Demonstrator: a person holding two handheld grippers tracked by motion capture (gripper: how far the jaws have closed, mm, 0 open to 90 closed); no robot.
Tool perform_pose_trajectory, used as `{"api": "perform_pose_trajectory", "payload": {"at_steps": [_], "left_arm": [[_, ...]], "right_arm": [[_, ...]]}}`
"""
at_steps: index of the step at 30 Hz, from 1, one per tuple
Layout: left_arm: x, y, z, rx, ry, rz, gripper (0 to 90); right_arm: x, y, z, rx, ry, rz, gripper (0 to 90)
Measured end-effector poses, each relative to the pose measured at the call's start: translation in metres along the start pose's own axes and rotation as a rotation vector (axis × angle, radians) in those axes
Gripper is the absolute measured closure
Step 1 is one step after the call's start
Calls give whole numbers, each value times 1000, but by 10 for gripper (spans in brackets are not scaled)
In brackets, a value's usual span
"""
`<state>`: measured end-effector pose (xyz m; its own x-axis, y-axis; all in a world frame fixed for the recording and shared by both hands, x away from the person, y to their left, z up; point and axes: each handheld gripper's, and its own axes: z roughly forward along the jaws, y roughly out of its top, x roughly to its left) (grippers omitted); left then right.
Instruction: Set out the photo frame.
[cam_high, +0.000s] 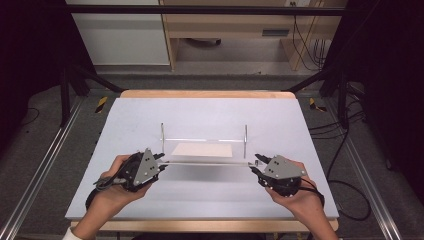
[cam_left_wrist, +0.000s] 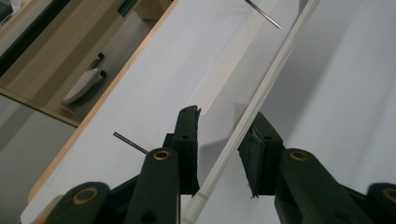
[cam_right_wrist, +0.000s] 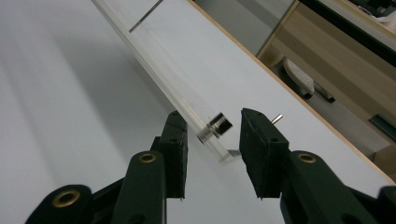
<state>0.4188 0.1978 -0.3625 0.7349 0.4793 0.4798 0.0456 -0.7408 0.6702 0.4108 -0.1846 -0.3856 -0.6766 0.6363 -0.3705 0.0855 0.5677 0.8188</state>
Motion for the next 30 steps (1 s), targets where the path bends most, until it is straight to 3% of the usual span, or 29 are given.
{"api": "perform_pose_trajectory", "payload": {"at_steps": [7, 11, 13, 17, 21, 25, 30], "left_arm": [[6, 2, 0, -41, 8, -23, 650], [10, 4, -7, -143, 23, -59, 474], [10, 5, -12, -207, 50, -99, 351], [14, 0, -25, -302, 86, -233, 222], [17, -17, -30, -299, 98, -351, 123], [16, -37, -27, -268, 111, -390, 112], [18, -59, -18, -179, 76, -437, 106]], "right_arm": [[-8, 3, 3, -22, 6, 31, 620], [-12, 7, 4, -20, 7, 42, 619], [-14, 9, 5, -18, 10, 49, 617], [-19, 11, 6, -23, 15, 65, 613], [-24, 14, 8, -39, 14, 95, 604], [-29, 16, 10, -50, 7, 115, 598], [-34, 19, 13, -57, 4, 134, 595]]}}
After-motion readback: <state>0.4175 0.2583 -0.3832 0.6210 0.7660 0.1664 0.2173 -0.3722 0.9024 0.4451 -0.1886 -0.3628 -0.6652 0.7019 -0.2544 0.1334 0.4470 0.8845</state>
